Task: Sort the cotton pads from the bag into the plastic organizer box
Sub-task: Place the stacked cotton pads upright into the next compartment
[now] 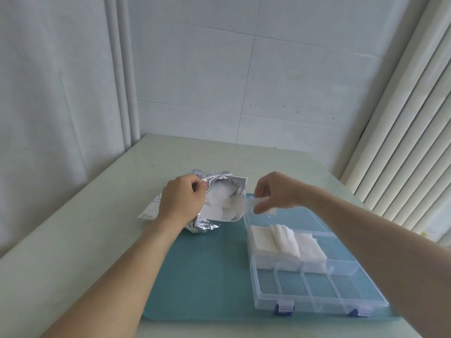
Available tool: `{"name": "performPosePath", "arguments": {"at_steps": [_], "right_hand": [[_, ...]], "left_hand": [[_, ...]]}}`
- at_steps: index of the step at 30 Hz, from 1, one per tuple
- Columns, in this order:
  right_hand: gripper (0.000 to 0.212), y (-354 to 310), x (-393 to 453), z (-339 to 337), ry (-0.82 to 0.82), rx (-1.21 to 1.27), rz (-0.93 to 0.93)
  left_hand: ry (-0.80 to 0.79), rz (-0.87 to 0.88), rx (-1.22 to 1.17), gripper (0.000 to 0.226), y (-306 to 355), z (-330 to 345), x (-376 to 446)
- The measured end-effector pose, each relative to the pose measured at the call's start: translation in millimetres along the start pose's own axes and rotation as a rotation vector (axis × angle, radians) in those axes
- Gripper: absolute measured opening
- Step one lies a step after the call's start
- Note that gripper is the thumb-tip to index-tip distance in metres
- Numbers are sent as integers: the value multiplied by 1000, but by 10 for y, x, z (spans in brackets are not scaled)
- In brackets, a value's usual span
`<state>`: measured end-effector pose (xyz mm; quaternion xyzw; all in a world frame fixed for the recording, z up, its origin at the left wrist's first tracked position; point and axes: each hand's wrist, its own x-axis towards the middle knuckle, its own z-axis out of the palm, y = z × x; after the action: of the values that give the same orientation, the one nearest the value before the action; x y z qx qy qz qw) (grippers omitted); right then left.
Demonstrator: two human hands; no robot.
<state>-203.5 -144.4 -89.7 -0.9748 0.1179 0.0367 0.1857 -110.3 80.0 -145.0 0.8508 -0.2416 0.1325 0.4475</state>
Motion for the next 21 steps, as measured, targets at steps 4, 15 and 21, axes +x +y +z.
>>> {"name": "performPosePath", "arguments": {"at_steps": [4, 15, 21], "right_hand": [[33, -276, -66, -20, 130, 313, -149], [35, -691, 199, 363, 179, -93, -373], [43, -716, 261, 394, 110, -208, -337]], "left_hand": [[26, -5, -2, 33, -5, 6, -3], [33, -111, -158, 32, -110, -65, 51], [36, -140, -258, 33, -132, -71, 95]]}}
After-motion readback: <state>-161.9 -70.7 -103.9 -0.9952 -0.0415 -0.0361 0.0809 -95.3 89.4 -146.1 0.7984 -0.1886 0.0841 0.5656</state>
